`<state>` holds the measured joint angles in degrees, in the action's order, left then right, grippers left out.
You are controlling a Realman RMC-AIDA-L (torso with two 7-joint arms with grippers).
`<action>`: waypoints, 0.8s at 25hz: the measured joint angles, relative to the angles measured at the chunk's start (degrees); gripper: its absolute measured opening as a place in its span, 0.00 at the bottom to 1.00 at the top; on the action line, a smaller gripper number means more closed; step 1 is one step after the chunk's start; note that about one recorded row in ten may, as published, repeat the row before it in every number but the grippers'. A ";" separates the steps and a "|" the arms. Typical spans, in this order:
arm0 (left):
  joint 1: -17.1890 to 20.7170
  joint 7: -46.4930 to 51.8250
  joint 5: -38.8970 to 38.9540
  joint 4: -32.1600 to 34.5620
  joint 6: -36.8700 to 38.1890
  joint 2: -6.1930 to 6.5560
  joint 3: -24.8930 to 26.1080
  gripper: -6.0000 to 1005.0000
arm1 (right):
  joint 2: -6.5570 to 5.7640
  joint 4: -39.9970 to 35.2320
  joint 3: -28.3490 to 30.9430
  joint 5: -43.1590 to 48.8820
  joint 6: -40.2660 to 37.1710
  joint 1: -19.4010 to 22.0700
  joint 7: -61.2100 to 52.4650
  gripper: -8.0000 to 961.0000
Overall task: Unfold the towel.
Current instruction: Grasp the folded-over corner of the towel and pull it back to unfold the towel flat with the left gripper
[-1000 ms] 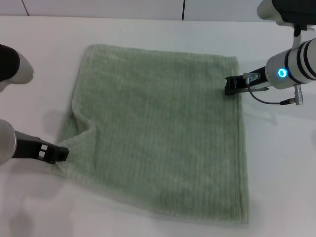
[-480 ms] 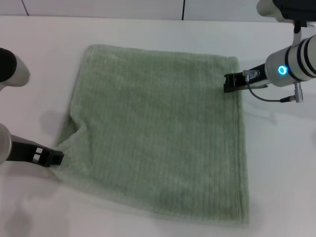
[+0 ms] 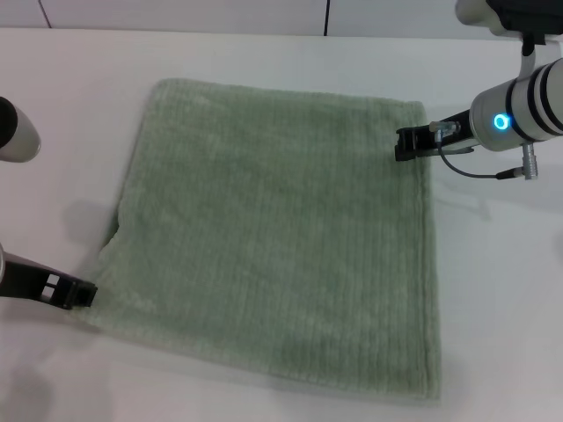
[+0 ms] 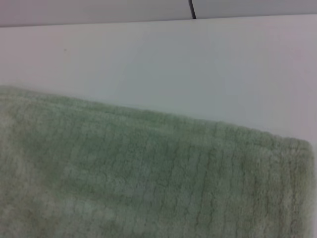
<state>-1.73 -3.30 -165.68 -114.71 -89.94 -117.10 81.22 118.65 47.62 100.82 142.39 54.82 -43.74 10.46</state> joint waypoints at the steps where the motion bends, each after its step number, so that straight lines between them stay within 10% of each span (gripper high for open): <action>1: -0.02 0.16 0.00 0.05 -0.19 0.01 0.15 0.61 | 0.00 0.01 -0.09 -0.01 0.03 0.00 0.00 0.01; 20: -2.61 -0.12 0.01 -0.19 -2.18 -0.41 0.15 0.61 | 0.03 3.68 -0.29 0.02 1.06 1.08 -0.02 0.01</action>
<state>-4.35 -3.42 -165.67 -114.90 -92.11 -117.51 81.38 118.68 51.30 100.54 142.41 55.88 -42.66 10.43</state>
